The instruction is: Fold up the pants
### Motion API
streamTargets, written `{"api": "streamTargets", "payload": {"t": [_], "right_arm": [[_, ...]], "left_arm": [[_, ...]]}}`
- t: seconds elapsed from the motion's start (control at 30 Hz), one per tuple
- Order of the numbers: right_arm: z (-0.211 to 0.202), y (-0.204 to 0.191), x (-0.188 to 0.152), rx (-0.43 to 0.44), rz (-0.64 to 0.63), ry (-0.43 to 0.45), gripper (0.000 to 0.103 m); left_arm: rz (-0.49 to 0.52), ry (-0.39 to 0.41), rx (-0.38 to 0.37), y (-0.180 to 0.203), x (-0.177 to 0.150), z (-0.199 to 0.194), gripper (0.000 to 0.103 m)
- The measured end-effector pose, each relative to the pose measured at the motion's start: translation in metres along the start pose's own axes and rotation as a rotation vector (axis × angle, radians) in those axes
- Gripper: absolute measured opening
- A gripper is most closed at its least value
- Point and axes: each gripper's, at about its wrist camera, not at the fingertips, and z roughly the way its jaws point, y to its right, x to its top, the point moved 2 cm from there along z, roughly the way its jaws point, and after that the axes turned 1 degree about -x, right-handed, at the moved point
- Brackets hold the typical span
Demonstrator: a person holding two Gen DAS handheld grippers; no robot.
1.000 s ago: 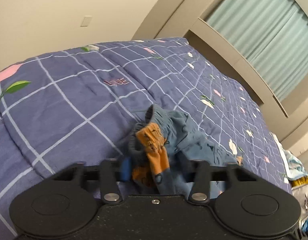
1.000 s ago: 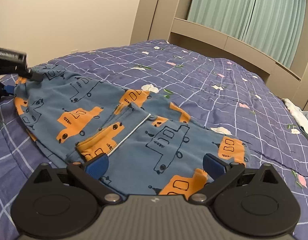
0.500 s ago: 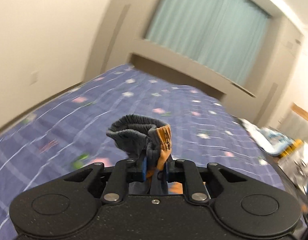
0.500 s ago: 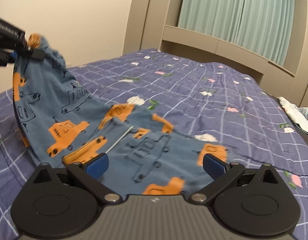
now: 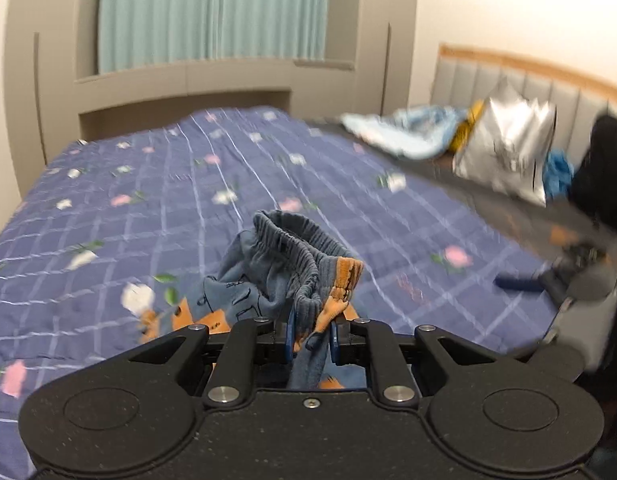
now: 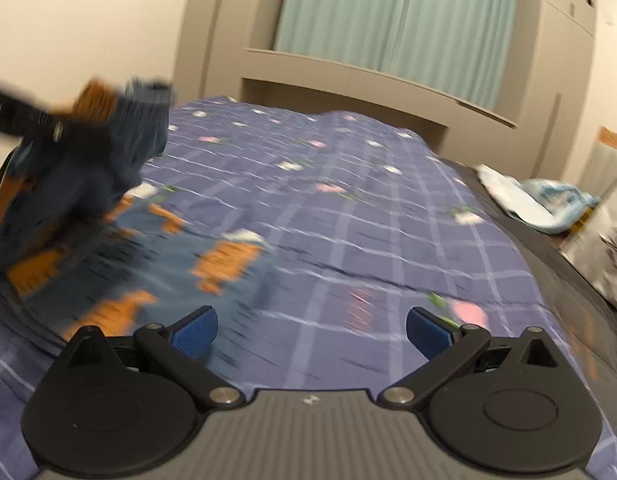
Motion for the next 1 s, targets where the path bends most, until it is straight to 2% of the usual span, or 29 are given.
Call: {"api": "streamTargets", "payload": {"t": [0.23,0.43,0.53,0.63,0.7,0.8,0.87,0.93,1.0], "right_arm": [[-0.004,0.042,-0.022,-0.038,0.057,-0.028,0.103],[-0.005,0.051,-0.033,-0.033,0.091,-0.035,0.103],[-0.003,0.051,-0.033,-0.027,0.100,-0.034,0.103],[-0.001,0.051,-0.030,-0.022,0.104,-0.031,0.103],[-0.001,0.050,-0.030,-0.020,0.106,-0.030,0.103],[-0.003,0.049,-0.029,-0.018,0.108,-0.030,0.103],[-0.003,0.049,-0.028,-0.019,0.108,-0.031,0.103],[-0.004,0.048,-0.026,-0.019,0.110,-0.029,0.103],[-0.005,0.046,-0.023,-0.015,0.119,-0.026,0.103]], "left_arm": [[0.012,-0.105,0.004,0.018,-0.024,0.040,0.018],[0.014,-0.120,0.025,0.023,-0.029,0.045,0.019],[0.011,-0.122,0.024,0.025,-0.030,0.044,0.023],[-0.002,-0.119,0.008,0.027,-0.030,0.043,0.041],[-0.014,-0.112,-0.013,0.030,-0.029,0.039,0.059],[-0.028,-0.101,-0.032,0.032,-0.027,0.030,0.074],[-0.056,-0.100,-0.021,0.031,-0.024,0.019,0.080],[-0.105,-0.076,0.002,0.025,-0.021,0.005,0.090],[-0.157,-0.053,0.058,0.017,-0.018,-0.009,0.100]]}}
